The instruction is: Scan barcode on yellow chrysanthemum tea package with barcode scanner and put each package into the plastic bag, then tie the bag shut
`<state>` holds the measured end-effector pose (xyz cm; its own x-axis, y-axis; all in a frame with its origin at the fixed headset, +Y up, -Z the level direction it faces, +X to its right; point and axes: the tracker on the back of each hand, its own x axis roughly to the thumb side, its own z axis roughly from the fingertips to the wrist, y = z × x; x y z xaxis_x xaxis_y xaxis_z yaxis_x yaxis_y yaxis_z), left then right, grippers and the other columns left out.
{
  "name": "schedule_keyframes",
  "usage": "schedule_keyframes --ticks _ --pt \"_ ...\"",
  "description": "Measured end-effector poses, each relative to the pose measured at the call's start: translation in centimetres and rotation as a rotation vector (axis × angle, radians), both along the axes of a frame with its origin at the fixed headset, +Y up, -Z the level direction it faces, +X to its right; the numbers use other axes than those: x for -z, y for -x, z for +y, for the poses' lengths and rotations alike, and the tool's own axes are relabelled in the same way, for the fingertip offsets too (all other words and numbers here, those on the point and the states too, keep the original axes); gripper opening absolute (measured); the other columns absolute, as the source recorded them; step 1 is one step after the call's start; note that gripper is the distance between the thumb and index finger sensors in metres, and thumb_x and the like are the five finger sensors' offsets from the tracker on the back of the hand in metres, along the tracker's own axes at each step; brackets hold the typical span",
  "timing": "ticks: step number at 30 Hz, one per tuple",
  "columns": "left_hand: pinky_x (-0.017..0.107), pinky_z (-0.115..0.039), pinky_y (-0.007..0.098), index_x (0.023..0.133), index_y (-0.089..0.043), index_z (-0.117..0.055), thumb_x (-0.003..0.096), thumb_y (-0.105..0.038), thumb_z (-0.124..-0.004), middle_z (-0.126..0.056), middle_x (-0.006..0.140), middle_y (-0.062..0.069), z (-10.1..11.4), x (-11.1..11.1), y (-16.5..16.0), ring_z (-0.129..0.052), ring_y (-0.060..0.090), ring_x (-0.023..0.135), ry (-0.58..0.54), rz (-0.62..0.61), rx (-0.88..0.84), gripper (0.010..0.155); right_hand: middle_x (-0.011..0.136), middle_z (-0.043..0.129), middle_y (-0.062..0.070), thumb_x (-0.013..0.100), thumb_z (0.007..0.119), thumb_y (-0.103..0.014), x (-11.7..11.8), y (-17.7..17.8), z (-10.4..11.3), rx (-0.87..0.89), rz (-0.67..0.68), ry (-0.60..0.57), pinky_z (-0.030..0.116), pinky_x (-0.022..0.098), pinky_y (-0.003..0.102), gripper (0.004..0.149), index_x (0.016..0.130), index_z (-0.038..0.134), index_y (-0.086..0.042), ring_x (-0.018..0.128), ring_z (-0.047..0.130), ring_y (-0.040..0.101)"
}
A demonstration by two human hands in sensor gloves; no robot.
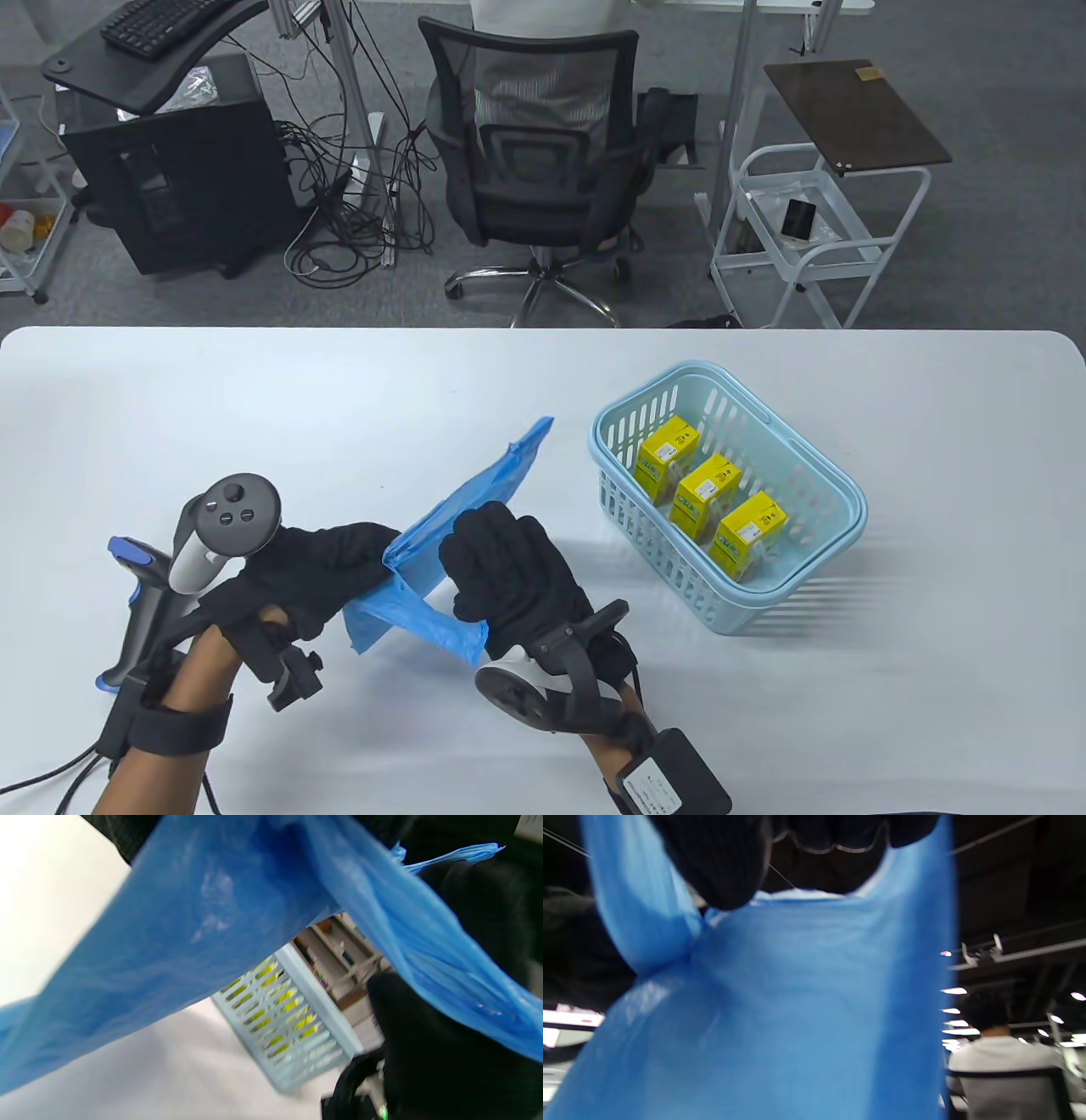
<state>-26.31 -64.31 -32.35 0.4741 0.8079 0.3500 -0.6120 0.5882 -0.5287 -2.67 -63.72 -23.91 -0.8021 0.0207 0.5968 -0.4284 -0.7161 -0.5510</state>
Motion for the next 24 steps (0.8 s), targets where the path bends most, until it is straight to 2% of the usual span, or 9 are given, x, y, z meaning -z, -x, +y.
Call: schedule_keyframes --ticks 5,8,10,11,12,15,17,21,24 --pt "0.069 -0.069 0.056 0.085 -0.045 -0.078 0.0442 -0.038 -0.078 -0.081 0.098 -0.002 1.4 0.0 -2.6 -0.082 0.034 0.094 -0.105 -0.048 0.195 0.041 0.11 0.046 -0.003 0.032 0.086 -0.048 0.4 1.0 0.6 -0.077 0.032 -0.012 0.05 0.081 0.044 0.081 0.097 0.041 -0.031 0.106 0.049 0.024" --pt "0.071 -0.067 0.057 0.083 -0.047 -0.08 0.0433 -0.038 -0.079 -0.08 0.1 -0.004 1.7 -0.2 -3.7 -0.08 0.033 0.096 -0.198 -0.035 0.31 0.041 0.106 0.063 -0.004 0.029 0.087 -0.054 2.5 0.8 1.0 -0.146 -0.033 0.084 0.053 0.079 0.045 0.076 0.094 0.055 -0.032 0.101 0.066 0.024" --pt "0.073 -0.064 0.058 0.083 -0.047 -0.08 0.0425 -0.04 -0.08 -0.079 0.101 -0.005 1.3 0.3 -3.4 -0.079 0.031 0.098 -0.206 -0.002 0.349 0.041 0.096 0.081 -0.003 0.028 0.084 -0.058 4.7 0.7 0.9 -0.289 -0.206 0.311 0.061 0.075 0.045 0.068 0.089 0.068 -0.032 0.09 0.084 0.024" --pt "0.075 -0.061 0.059 0.084 -0.046 -0.08 0.043 -0.039 -0.08 -0.077 0.103 -0.004 1.0 0.6 -3.2 -0.076 0.033 0.1 -0.198 0.025 0.349 0.042 0.086 0.091 -0.004 0.029 0.084 -0.054 5.4 0.6 0.8 -0.332 -0.218 0.382 0.065 0.073 0.045 0.057 0.082 0.078 -0.032 0.08 0.094 0.023" --pt "0.075 -0.059 0.06 0.084 -0.045 -0.081 0.043 -0.039 -0.08 -0.075 0.105 -0.003 0.5 1.2 -2.8 -0.072 0.034 0.102 -0.194 0.062 0.354 0.041 0.064 0.105 -0.005 0.031 0.084 -0.048 6.3 0.6 0.6 -0.313 -0.218 0.385 0.077 0.065 0.045 0.039 0.066 0.091 -0.032 0.056 0.107 0.02" --pt "0.076 -0.046 0.064 0.089 -0.038 -0.075 0.0449 -0.037 -0.077 -0.056 0.113 0.003 -0.3 2.0 -2.0 -0.05 0.042 0.108 -0.151 0.164 0.422 0.045 0.044 0.104 -0.006 0.031 0.085 -0.045 6.9 0.8 0.6 -0.302 -0.242 0.405 0.086 0.052 0.042 0.037 0.063 0.092 -0.029 0.031 0.105 0.016" --pt "0.076 -0.041 0.066 0.102 -0.036 -0.056 0.045 -0.044 -0.072 -0.042 0.116 0.008 0.1 2.1 -1.1 -0.037 0.046 0.108 -0.177 0.224 0.42 0.06 0.037 0.103 -0.007 0.03 0.085 -0.047 7.3 0.6 0.9 -0.278 -0.253 0.408 0.088 0.047 0.04 0.036 0.06 0.093 -0.029 0.022 0.102 0.014" --pt "0.076 -0.037 0.067 0.106 -0.027 -0.05 0.0449 -0.05 -0.073 -0.038 0.117 0.012 3.0 0.0 -1.9 -0.031 0.048 0.108 -0.136 0.241 0.029 0.069 0.028 0.1 -0.007 0.027 0.088 -0.05 7.9 0.4 1.6 -0.209 -0.285 0.397 0.09 0.041 0.039 0.036 0.054 0.094 -0.027 0.013 0.098 0.013" --pt "0.076 -0.041 0.066 0.107 -0.026 -0.048 0.042 -0.055 -0.076 -0.041 0.117 0.011 3.9 -2.0 -5.0 -0.037 0.047 0.108 -0.269 0.204 0.227 0.076 0.023 0.098 -0.008 0.024 0.09 -0.053 7.3 0.8 1.8 -0.158 -0.281 0.404 0.091 0.038 0.038 0.037 0.05 0.095 -0.027 0.009 0.097 0.012"
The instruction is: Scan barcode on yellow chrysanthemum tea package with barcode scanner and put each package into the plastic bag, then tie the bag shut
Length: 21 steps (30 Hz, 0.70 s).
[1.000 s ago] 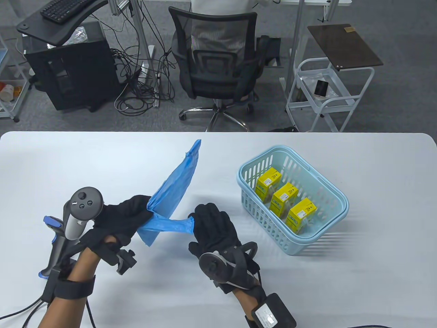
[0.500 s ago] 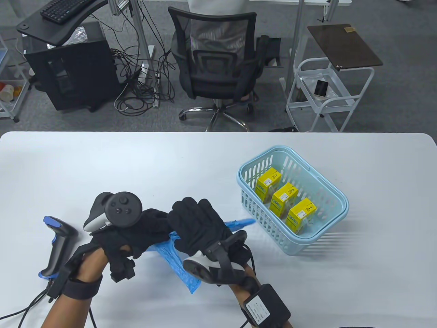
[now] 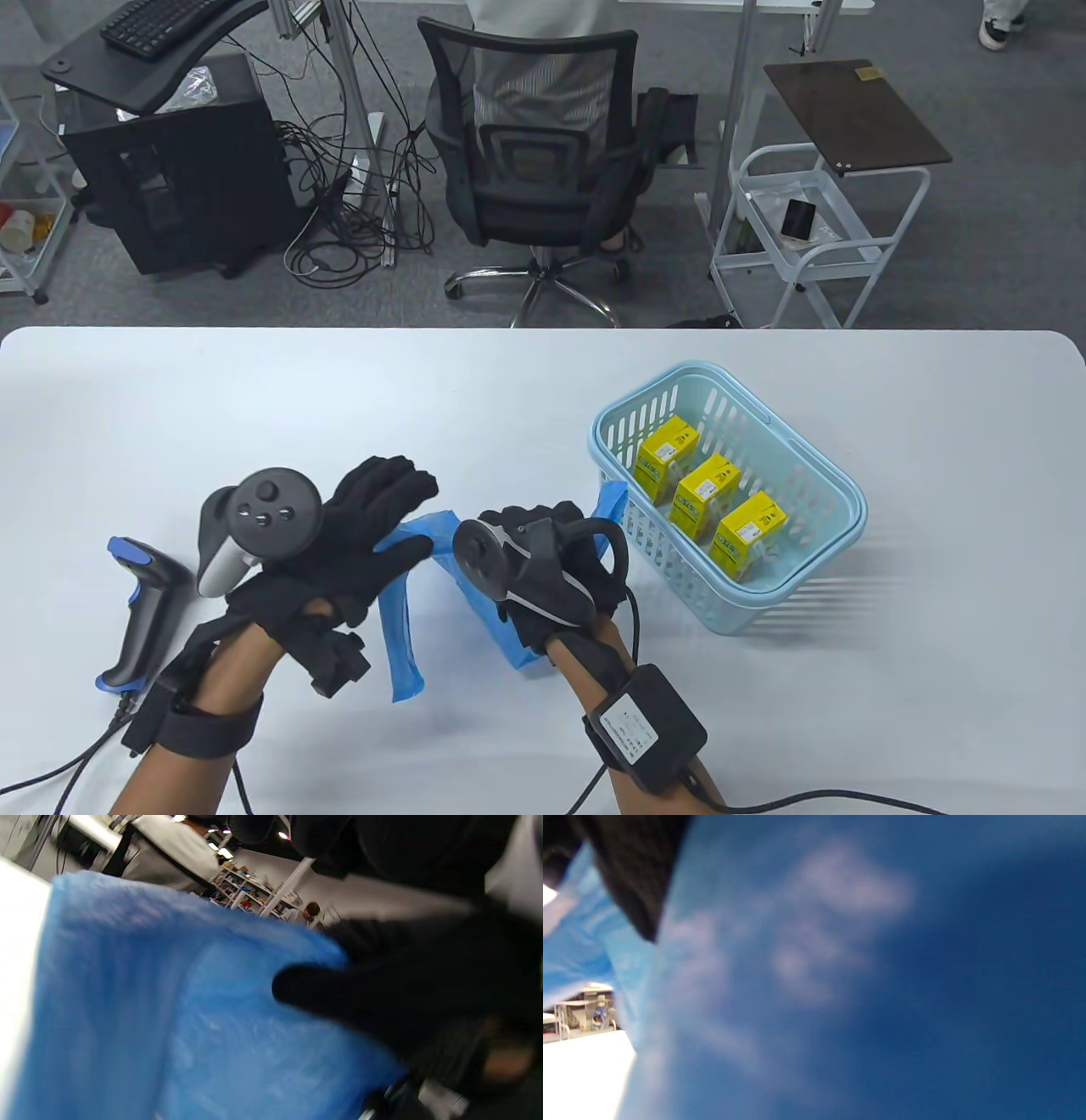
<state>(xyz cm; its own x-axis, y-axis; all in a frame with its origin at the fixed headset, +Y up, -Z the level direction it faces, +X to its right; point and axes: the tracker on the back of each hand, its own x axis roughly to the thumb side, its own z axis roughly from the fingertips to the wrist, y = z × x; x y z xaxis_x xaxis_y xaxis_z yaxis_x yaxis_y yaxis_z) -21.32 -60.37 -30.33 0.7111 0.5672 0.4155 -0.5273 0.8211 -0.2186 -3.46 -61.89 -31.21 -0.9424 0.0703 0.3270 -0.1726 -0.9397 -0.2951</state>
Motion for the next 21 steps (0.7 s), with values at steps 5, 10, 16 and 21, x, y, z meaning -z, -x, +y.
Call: schedule_keyframes --ticks 5,10,16,21 --pt "0.073 -0.063 0.057 0.096 -0.029 -0.071 0.0408 -0.052 -0.076 -0.077 0.103 -0.001 -1.5 0.0 -1.0 -0.079 0.034 0.098 -0.195 0.149 0.207 0.06 0.02 0.097 -0.011 0.023 0.091 -0.056 -0.8 -0.4 0.5 0.04 -0.033 -0.057 0.091 0.038 0.037 0.037 0.047 0.094 -0.029 0.009 0.096 0.011" --pt "0.066 -0.075 0.053 0.08 -0.029 -0.089 0.0412 -0.043 -0.081 -0.101 0.073 -0.005 -2.9 1.4 2.0 -0.103 0.025 0.067 -0.081 0.181 -0.14 0.042 0.029 0.097 -0.009 0.022 0.093 -0.053 -0.3 -0.4 -0.5 0.137 0.024 0.052 0.088 0.045 0.04 0.042 0.056 0.091 -0.027 0.017 0.098 0.013" --pt "0.056 -0.082 0.05 0.081 -0.026 -0.088 0.0414 -0.04 -0.081 -0.102 0.057 -0.005 -3.9 2.3 5.6 -0.104 0.021 0.043 0.131 0.247 -0.481 0.042 0.07 0.092 -0.004 0.025 0.096 -0.045 1.6 -1.7 -2.4 -0.053 -0.124 0.033 0.072 0.065 0.05 0.066 0.085 0.073 -0.028 0.056 0.097 0.021" --pt "0.056 -0.082 0.049 0.081 -0.027 -0.086 0.0419 -0.041 -0.079 -0.101 0.058 -0.007 -5.2 2.1 6.5 -0.104 0.02 0.042 0.097 0.318 -0.396 0.042 0.106 0.06 0.01 0.023 0.094 -0.053 0.8 -1.4 -1.7 -0.108 -0.031 0.117 0.043 0.072 0.067 0.09 0.098 0.054 -0.024 0.095 0.065 0.042"
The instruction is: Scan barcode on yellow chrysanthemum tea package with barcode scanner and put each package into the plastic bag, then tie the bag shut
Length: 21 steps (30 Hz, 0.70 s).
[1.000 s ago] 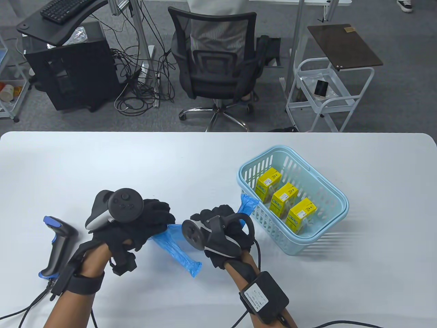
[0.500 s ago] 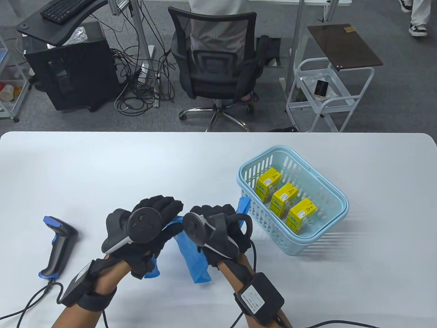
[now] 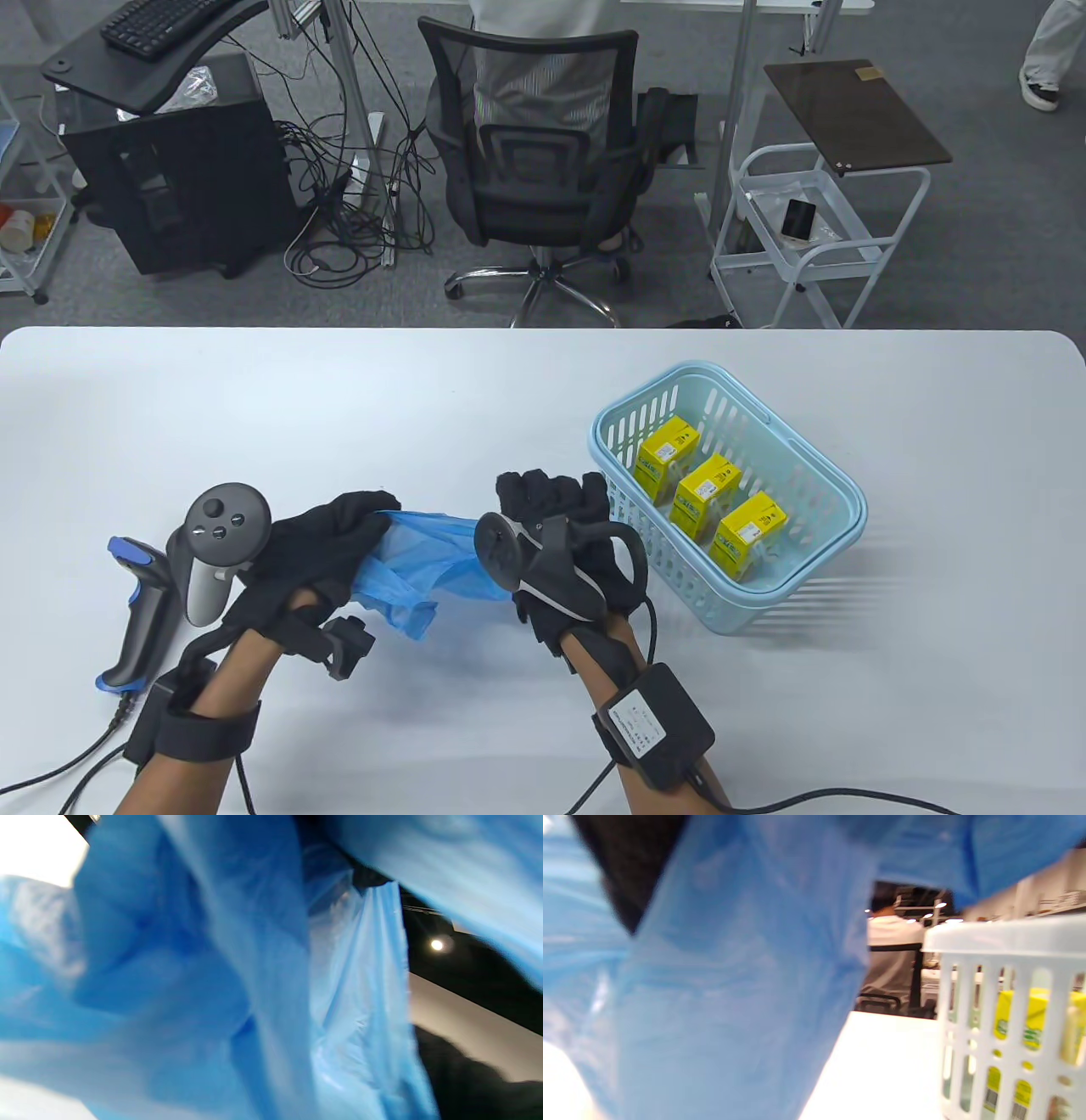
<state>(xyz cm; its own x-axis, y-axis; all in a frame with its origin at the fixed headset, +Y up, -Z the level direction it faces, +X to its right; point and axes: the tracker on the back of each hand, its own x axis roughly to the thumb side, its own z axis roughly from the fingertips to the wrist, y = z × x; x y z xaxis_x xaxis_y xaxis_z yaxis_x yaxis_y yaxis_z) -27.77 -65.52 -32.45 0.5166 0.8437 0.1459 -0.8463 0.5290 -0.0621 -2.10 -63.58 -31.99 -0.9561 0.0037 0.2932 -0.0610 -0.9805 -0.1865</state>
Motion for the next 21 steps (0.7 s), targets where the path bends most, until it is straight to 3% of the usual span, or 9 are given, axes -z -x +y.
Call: schedule_keyframes --ticks 5,8,10,12,13,14,15,18,21 --pt "0.058 -0.081 0.049 0.082 -0.028 -0.085 0.0422 -0.041 -0.079 -0.1 0.059 -0.007 0.5 -0.7 -0.2 -0.103 0.02 0.044 -0.038 -0.057 -0.059 0.042 0.107 0.061 0.013 0.032 0.084 -0.055 -2.4 0.7 3.3 0.227 0.096 -0.022 0.04 0.072 0.067 0.079 0.098 0.056 -0.023 0.097 0.064 0.043" --pt "0.06 -0.08 0.05 0.083 -0.028 -0.084 0.0425 -0.041 -0.079 -0.099 0.062 -0.008 1.0 -1.1 -0.8 -0.103 0.02 0.047 -0.076 -0.134 -0.078 0.043 0.103 0.071 0.008 0.036 0.081 -0.05 -2.3 1.5 2.6 0.199 0.092 -0.019 0.047 0.072 0.063 0.067 0.095 0.062 -0.027 0.094 0.074 0.038" --pt "0.064 -0.075 0.053 0.087 -0.029 -0.08 0.0441 -0.036 -0.08 -0.096 0.07 -0.006 1.2 -1.2 -1.7 -0.101 0.023 0.056 -0.063 -0.332 -0.028 0.044 0.081 0.096 -0.004 0.039 0.076 -0.044 -1.5 1.5 1.3 0.163 0.017 -0.076 0.065 0.069 0.056 0.044 0.081 0.081 -0.032 0.073 0.099 0.025" --pt "0.071 -0.062 0.058 0.1 -0.029 -0.062 0.0468 -0.027 -0.08 -0.078 0.095 0.0 0.3 -1.2 -2.4 -0.085 0.031 0.082 0.154 -0.492 0.254 0.056 0.063 0.103 -0.009 0.038 0.076 -0.042 -1.1 1.0 0.7 0.248 -0.012 -0.093 0.078 0.062 0.048 0.042 0.078 0.083 -0.031 0.053 0.106 0.018" --pt "0.075 -0.054 0.062 0.105 -0.029 -0.05 0.0466 -0.03 -0.081 -0.064 0.105 0.002 -0.2 -1.3 -2.4 -0.071 0.036 0.095 0.211 -0.436 0.415 0.066 0.056 0.104 -0.009 0.038 0.077 -0.041 -1.0 0.8 0.6 0.28 -0.026 -0.105 0.081 0.059 0.047 0.042 0.078 0.084 -0.029 0.046 0.106 0.017" --pt "0.074 -0.051 0.064 0.106 -0.027 -0.046 0.0454 -0.035 -0.081 -0.057 0.109 0.003 -0.8 -1.3 -2.5 -0.064 0.042 0.1 0.158 -0.328 0.601 0.07 0.052 0.103 -0.01 0.038 0.078 -0.041 -1.0 0.8 0.4 0.301 -0.011 -0.11 0.082 0.057 0.046 0.042 0.078 0.083 -0.028 0.041 0.105 0.016" --pt "0.075 -0.05 0.064 0.106 -0.027 -0.044 0.0437 -0.036 -0.082 -0.052 0.112 0.004 -1.0 -1.2 -2.9 -0.06 0.042 0.103 0.08 -0.261 0.634 0.073 0.05 0.102 -0.01 0.038 0.077 -0.04 -1.0 1.1 0.2 0.305 -0.003 -0.105 0.083 0.056 0.045 0.042 0.078 0.083 -0.028 0.038 0.104 0.015" --pt "0.074 -0.048 0.064 0.107 -0.025 -0.033 0.0427 -0.04 -0.083 -0.041 0.114 0.007 -0.9 -2.0 -4.7 -0.053 0.044 0.104 -0.006 -0.217 0.441 0.083 0.046 0.101 -0.011 0.039 0.076 -0.041 -1.0 1.9 -0.5 0.314 0.005 -0.112 0.083 0.054 0.044 0.042 0.077 0.083 -0.027 0.034 0.103 0.014" --pt "0.072 -0.058 0.061 0.104 -0.025 -0.05 0.0421 -0.042 -0.081 -0.058 0.109 0.005 -1.0 -2.5 -5.8 -0.068 0.039 0.099 -0.09 -0.067 0.363 0.071 0.044 0.1 -0.012 0.039 0.075 -0.043 -1.0 2.0 -1.0 0.33 0.014 -0.105 0.084 0.054 0.043 0.042 0.077 0.083 -0.027 0.033 0.103 0.013"
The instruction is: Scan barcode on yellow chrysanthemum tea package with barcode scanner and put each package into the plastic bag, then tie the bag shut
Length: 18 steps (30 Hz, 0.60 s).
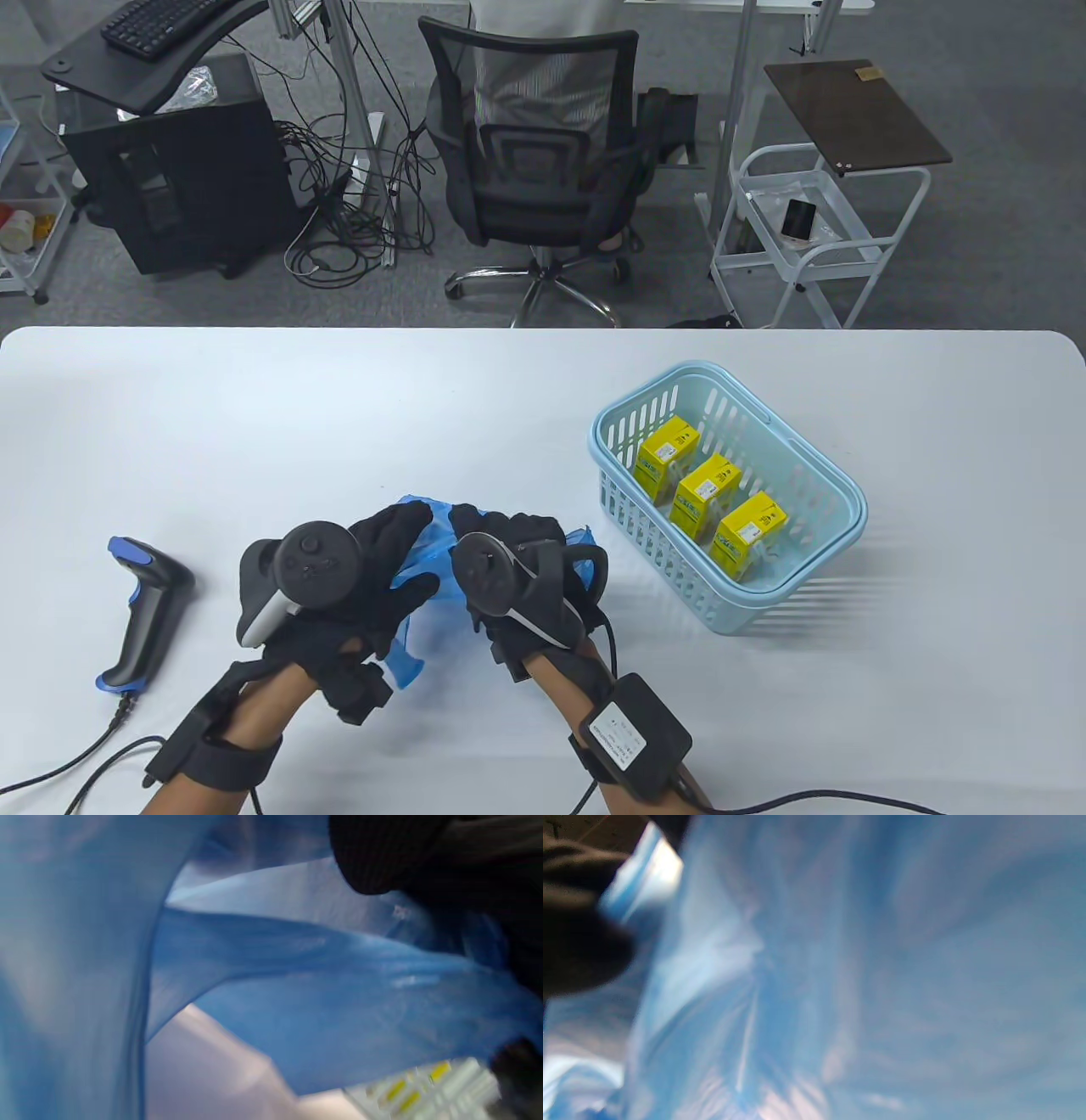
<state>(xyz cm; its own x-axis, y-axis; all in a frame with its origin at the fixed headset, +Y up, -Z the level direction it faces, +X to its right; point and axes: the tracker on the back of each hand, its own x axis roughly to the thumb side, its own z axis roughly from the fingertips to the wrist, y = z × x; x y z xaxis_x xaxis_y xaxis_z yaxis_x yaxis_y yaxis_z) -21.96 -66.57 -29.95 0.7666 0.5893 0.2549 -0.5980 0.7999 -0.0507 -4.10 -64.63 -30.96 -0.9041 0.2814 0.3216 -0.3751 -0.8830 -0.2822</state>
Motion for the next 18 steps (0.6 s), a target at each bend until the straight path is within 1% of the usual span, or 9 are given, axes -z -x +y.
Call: schedule_keyframes --ticks 2,3,5,8,11,13,15,16,18 --pt "0.066 -0.073 0.055 0.094 -0.027 -0.071 0.0434 -0.038 -0.078 -0.081 0.097 0.001 -0.3 0.1 0.5 -0.091 0.032 0.084 -0.106 0.102 0.088 0.053 0.043 0.1 -0.012 0.038 0.075 -0.043 0.1 -0.2 -0.3 0.028 0.006 0.02 0.084 0.053 0.043 0.043 0.077 0.083 -0.026 0.032 0.102 0.013" --pt "0.062 -0.079 0.052 0.089 -0.028 -0.079 0.0438 -0.037 -0.077 -0.09 0.089 -0.001 -0.5 0.1 1.2 -0.099 0.029 0.076 -0.15 0.146 0.058 0.046 0.043 0.1 -0.012 0.038 0.076 -0.043 0.3 -0.4 -0.6 0.046 0.015 0.041 0.084 0.054 0.044 0.043 0.077 0.083 -0.026 0.032 0.102 0.014" --pt "0.056 -0.084 0.049 0.087 -0.026 -0.081 0.0438 -0.035 -0.076 -0.096 0.08 -0.002 -0.5 0.2 2.1 -0.105 0.025 0.065 -0.126 0.185 -0.063 0.044 0.049 0.1 -0.011 0.038 0.078 -0.043 0.6 -0.3 -1.1 0.008 0.04 0.084 0.081 0.057 0.046 0.045 0.08 0.081 -0.026 0.038 0.102 0.015" --pt "0.05 -0.088 0.047 0.087 -0.026 -0.08 0.0441 -0.034 -0.075 -0.097 0.074 -0.004 -0.4 0.4 3.0 -0.107 0.021 0.054 -0.075 0.195 -0.2 0.044 0.084 0.088 0.0 0.038 0.079 -0.043 1.5 -0.1 -2.9 -0.18 0.03 0.263 0.064 0.068 0.058 0.061 0.093 0.063 -0.024 0.075 0.092 0.029" --pt "0.045 -0.089 0.045 0.088 -0.027 -0.077 0.0445 -0.035 -0.073 -0.096 0.069 -0.007 -0.7 0.6 3.3 -0.105 0.016 0.044 -0.026 0.194 -0.273 0.044 0.09 0.085 0.0 0.037 0.083 -0.035 2.2 -0.1 -4.4 -0.368 -0.064 0.255 0.061 0.069 0.058 0.06 0.093 0.063 -0.025 0.082 0.089 0.031" --pt "0.041 -0.089 0.044 0.089 -0.027 -0.076 0.0448 -0.036 -0.071 -0.096 0.066 -0.008 -1.1 0.8 3.5 -0.104 0.015 0.038 0.005 0.201 -0.284 0.045 0.095 0.08 0.002 0.037 0.084 -0.036 2.2 -0.3 -4.4 -0.451 -0.128 0.224 0.056 0.071 0.06 0.064 0.095 0.059 -0.024 0.087 0.083 0.033" --pt "0.039 -0.089 0.043 0.089 -0.027 -0.075 0.045 -0.036 -0.069 -0.096 0.063 -0.009 -1.5 1.0 3.6 -0.103 0.013 0.035 0.031 0.223 -0.271 0.046 0.102 0.069 0.008 0.034 0.085 -0.042 1.5 -0.1 -3.5 -0.443 -0.125 0.152 0.05 0.071 0.062 0.075 0.098 0.051 -0.021 0.093 0.073 0.038" --pt "0.038 -0.089 0.043 0.089 -0.026 -0.075 0.045 -0.037 -0.069 -0.096 0.062 -0.009 -1.7 1.1 3.6 -0.103 0.013 0.034 0.046 0.229 -0.272 0.046 0.105 0.062 0.01 0.033 0.086 -0.047 0.8 0.3 -2.7 -0.392 -0.091 0.118 0.047 0.072 0.063 0.081 0.099 0.048 -0.02 0.095 0.068 0.041" --pt "0.038 -0.089 0.044 0.09 -0.026 -0.075 0.045 -0.037 -0.069 -0.096 0.062 -0.008 -1.6 1.0 3.5 -0.103 0.014 0.033 0.062 0.236 -0.294 0.046 0.107 0.059 0.012 0.032 0.085 -0.051 -0.3 1.3 -1.8 -0.295 -0.01 0.08 0.046 0.072 0.064 0.084 0.1 0.046 -0.02 0.097 0.065 0.043"
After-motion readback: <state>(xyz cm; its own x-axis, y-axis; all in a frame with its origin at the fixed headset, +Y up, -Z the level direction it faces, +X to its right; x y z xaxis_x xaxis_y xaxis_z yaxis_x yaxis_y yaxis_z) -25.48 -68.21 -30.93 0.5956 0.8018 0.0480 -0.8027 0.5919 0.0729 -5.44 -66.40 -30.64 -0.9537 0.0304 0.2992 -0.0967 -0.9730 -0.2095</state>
